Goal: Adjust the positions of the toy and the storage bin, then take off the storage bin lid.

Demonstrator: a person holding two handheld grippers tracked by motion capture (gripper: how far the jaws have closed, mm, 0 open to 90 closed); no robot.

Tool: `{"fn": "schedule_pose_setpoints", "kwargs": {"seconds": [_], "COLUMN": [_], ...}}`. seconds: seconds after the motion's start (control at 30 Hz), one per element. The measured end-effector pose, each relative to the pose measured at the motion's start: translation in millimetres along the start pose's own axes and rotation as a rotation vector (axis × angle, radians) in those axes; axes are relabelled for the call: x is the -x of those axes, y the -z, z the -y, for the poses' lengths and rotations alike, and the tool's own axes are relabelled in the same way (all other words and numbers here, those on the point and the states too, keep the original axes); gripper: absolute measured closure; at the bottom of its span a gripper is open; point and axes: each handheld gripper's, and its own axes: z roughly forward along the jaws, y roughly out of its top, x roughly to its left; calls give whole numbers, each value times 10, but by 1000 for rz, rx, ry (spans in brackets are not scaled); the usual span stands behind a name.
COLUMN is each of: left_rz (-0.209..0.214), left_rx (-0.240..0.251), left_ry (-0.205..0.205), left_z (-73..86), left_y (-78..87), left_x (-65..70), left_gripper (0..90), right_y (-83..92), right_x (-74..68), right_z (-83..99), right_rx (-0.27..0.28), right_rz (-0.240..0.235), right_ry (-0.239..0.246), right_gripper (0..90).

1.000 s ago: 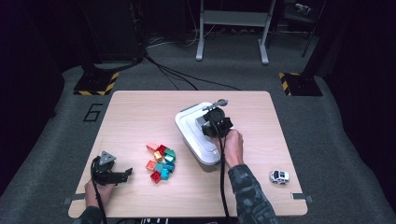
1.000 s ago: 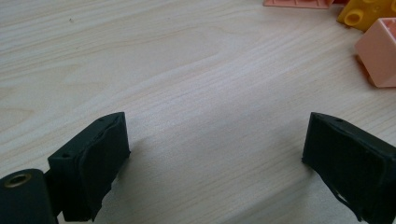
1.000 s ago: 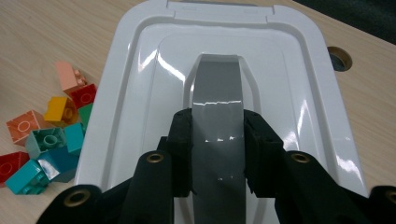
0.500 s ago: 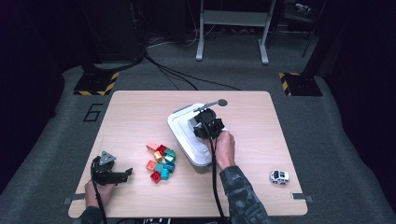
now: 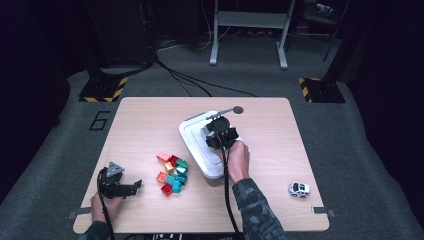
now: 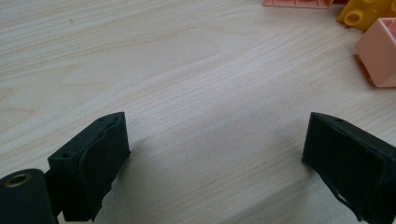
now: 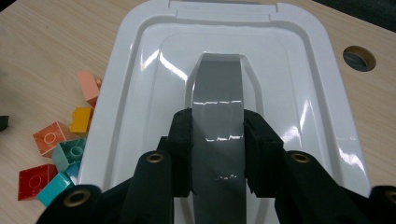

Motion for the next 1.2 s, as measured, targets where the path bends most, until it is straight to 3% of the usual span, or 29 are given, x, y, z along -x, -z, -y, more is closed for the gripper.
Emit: {"fn": "schedule_pose_setpoints", "kwargs": {"seconds": [0.63,0.73,1.2], "left_rz": [-1,0,0], "left_rx": [-1,-2,-2], "left_ry": [-6,-7,-7], "left_z": [-1,-1,-2], "left_y": [1,1,1], "left_x": [-5,-6,-7], "left_gripper": [69,69,69], "right_y": [29,66,322], "right_x": [13,34,187], "right_z": [-15,-32,-117], "right_rx": [13,20,73], "right_rz": [12,20,52], "right_ry": [19,32,-2], "right_gripper": [674,673,673]}}
